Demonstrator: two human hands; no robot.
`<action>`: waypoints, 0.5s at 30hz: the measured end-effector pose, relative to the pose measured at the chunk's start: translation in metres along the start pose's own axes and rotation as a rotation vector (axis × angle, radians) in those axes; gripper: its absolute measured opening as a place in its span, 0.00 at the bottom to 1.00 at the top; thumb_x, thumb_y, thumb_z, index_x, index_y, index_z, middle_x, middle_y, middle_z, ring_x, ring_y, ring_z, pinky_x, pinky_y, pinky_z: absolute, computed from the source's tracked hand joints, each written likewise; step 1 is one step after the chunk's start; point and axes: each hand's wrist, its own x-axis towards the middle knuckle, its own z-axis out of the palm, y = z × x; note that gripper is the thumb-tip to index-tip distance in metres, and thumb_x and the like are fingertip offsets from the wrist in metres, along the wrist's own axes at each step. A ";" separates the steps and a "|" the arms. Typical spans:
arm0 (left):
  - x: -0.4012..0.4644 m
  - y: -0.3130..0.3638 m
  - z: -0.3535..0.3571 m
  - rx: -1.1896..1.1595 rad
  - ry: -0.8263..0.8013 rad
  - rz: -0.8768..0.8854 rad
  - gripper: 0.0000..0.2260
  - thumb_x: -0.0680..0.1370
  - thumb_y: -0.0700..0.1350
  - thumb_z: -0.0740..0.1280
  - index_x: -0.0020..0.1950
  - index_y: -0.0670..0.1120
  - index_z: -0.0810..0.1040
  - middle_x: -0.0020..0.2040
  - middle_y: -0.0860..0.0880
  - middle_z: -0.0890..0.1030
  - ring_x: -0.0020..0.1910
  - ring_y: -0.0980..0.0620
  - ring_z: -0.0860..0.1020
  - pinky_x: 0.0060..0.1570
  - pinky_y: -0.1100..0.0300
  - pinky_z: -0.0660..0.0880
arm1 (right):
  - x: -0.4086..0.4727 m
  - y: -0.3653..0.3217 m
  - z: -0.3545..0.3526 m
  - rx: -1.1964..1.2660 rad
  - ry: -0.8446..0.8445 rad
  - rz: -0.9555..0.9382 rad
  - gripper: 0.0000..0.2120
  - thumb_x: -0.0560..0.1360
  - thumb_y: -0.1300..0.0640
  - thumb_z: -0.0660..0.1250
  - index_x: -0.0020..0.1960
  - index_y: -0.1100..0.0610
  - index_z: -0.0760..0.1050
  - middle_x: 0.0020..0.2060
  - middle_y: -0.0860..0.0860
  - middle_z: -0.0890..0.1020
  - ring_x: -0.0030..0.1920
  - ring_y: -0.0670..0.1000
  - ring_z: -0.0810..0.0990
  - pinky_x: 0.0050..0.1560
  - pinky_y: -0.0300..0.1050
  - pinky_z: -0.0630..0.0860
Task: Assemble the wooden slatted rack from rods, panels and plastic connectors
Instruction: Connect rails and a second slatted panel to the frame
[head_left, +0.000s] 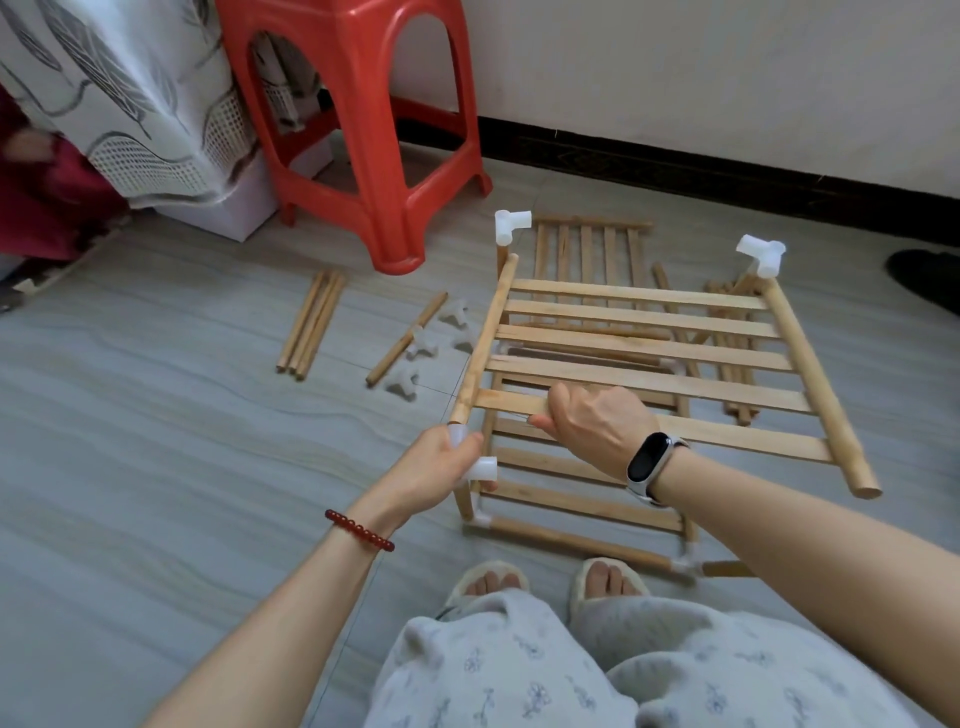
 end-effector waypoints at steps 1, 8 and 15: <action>0.001 -0.001 -0.001 0.024 0.005 0.000 0.18 0.81 0.47 0.56 0.31 0.47 0.71 0.35 0.43 0.81 0.35 0.53 0.73 0.34 0.65 0.67 | 0.000 -0.001 -0.002 -0.017 0.027 0.006 0.17 0.71 0.47 0.68 0.33 0.58 0.70 0.20 0.49 0.70 0.15 0.49 0.62 0.20 0.33 0.50; 0.005 0.003 0.002 0.022 0.046 -0.027 0.18 0.81 0.55 0.55 0.34 0.48 0.68 0.31 0.51 0.73 0.30 0.61 0.73 0.34 0.68 0.68 | -0.001 0.000 -0.006 -0.012 0.083 -0.007 0.18 0.68 0.48 0.73 0.31 0.58 0.70 0.18 0.49 0.69 0.13 0.49 0.63 0.19 0.32 0.52; 0.026 0.025 0.013 0.092 0.300 -0.163 0.24 0.82 0.56 0.47 0.35 0.46 0.72 0.32 0.49 0.77 0.34 0.52 0.74 0.32 0.59 0.67 | -0.004 -0.002 -0.006 -0.008 0.081 0.012 0.17 0.73 0.46 0.66 0.34 0.58 0.71 0.21 0.49 0.71 0.15 0.49 0.66 0.20 0.36 0.52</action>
